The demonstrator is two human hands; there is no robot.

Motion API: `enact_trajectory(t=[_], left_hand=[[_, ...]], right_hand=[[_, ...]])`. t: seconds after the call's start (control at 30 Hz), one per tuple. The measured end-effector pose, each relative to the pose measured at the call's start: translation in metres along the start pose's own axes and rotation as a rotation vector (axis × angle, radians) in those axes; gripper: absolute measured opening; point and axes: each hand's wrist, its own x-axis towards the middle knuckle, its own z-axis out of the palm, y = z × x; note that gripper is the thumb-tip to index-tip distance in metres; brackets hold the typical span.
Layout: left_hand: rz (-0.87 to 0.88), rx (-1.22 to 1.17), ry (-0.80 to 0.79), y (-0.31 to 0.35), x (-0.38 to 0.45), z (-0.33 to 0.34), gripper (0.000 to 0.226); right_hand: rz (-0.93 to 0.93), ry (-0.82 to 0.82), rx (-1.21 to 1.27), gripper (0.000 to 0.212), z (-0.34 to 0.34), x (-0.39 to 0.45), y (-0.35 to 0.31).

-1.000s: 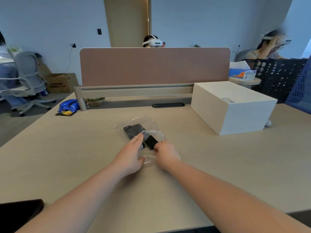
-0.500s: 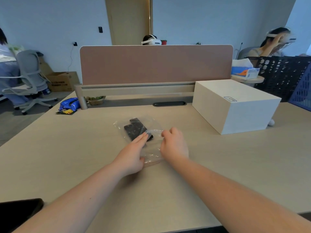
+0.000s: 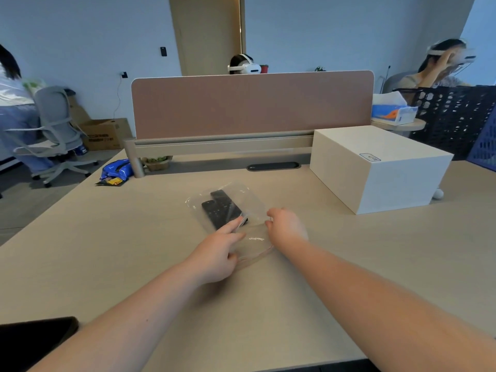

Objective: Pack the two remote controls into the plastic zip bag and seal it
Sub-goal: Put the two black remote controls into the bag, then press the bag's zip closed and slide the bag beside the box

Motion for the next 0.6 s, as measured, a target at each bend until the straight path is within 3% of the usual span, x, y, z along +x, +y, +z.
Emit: enact_trajectory(t=[0.07, 0.13, 0.23, 0.33, 0.53, 0.6], left_hand=[[0.004, 0.010, 0.000, 0.002, -0.004, -0.003, 0.044], [0.007, 0.034, -0.047, 0.002, -0.008, -0.005, 0.052], [0.040, 0.226, -0.121, -0.001, -0.012, -0.004, 0.046], [0.094, 0.293, 0.047, 0.000, -0.012, -0.004, 0.017], [0.200, 0.386, 0.307, -0.001, -0.015, -0.013, 0.010], [0.193, 0.477, 0.322, -0.001, -0.019, -0.019, 0.021]], right_hand=[[0.005, 0.026, -0.025, 0.023, -0.003, 0.003, -0.001], [-0.012, 0.069, -0.055, 0.020, -0.007, 0.003, -0.002], [-0.043, 0.116, -0.072, 0.011, -0.017, -0.003, 0.000], [-0.094, 0.128, -0.083, 0.011, -0.029, -0.009, 0.005], [-0.113, 0.177, -0.075, 0.011, -0.052, -0.017, 0.017], [-0.114, 0.184, -0.067, 0.011, -0.057, -0.019, 0.018]])
